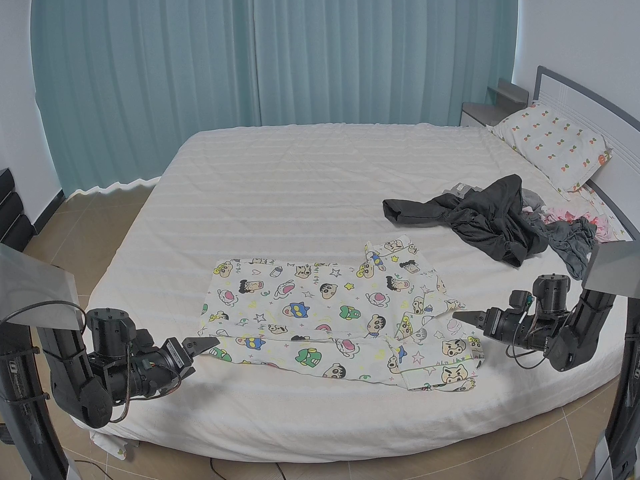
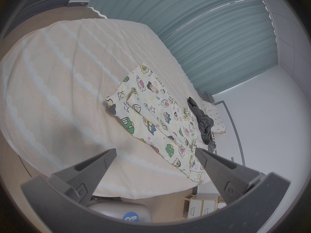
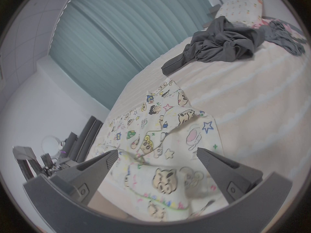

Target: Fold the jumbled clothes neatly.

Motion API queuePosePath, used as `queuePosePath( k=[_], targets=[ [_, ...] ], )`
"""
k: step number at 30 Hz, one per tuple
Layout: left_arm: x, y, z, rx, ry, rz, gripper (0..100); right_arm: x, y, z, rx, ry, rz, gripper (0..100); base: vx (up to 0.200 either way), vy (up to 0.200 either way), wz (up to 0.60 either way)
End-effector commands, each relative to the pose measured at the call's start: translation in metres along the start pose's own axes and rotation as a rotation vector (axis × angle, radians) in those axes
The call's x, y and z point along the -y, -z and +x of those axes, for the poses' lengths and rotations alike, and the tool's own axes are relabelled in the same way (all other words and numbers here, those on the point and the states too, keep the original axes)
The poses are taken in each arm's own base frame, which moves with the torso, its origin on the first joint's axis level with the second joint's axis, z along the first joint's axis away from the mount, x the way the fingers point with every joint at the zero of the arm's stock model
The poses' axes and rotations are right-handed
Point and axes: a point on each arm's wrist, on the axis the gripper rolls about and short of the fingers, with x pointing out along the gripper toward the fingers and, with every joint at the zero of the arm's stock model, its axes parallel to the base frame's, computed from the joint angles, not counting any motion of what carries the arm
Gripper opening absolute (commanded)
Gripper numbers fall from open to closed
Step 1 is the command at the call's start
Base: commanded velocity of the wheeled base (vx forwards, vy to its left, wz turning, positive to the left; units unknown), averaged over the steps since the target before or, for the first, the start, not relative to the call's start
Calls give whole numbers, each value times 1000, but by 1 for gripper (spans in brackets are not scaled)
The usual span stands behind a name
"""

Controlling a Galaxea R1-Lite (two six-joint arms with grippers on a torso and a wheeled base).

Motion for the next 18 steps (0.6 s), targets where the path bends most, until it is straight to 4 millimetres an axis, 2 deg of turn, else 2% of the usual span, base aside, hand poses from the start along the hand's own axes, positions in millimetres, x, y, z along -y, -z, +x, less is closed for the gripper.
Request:
queuePosePath(
  k=[1, 3, 10, 18],
  targets=[
    [6, 2, -7, 2, 16, -9, 100, -40, 2, -53, 56, -48, 97, 100, 200, 0, 0],
    [5, 3, -9, 3, 17, -7, 100, -43, 9, -61, 47, -57, 124, 100, 200, 0, 0],
    [4, 6, -13, 9, 34, 1, 100, -36, 20, -56, 23, -47, 133, 100, 200, 0, 0],
    [3, 8, -11, 4, 34, 2, 100, -41, 27, -60, 28, -74, 111, 100, 200, 0, 0]
  ],
)
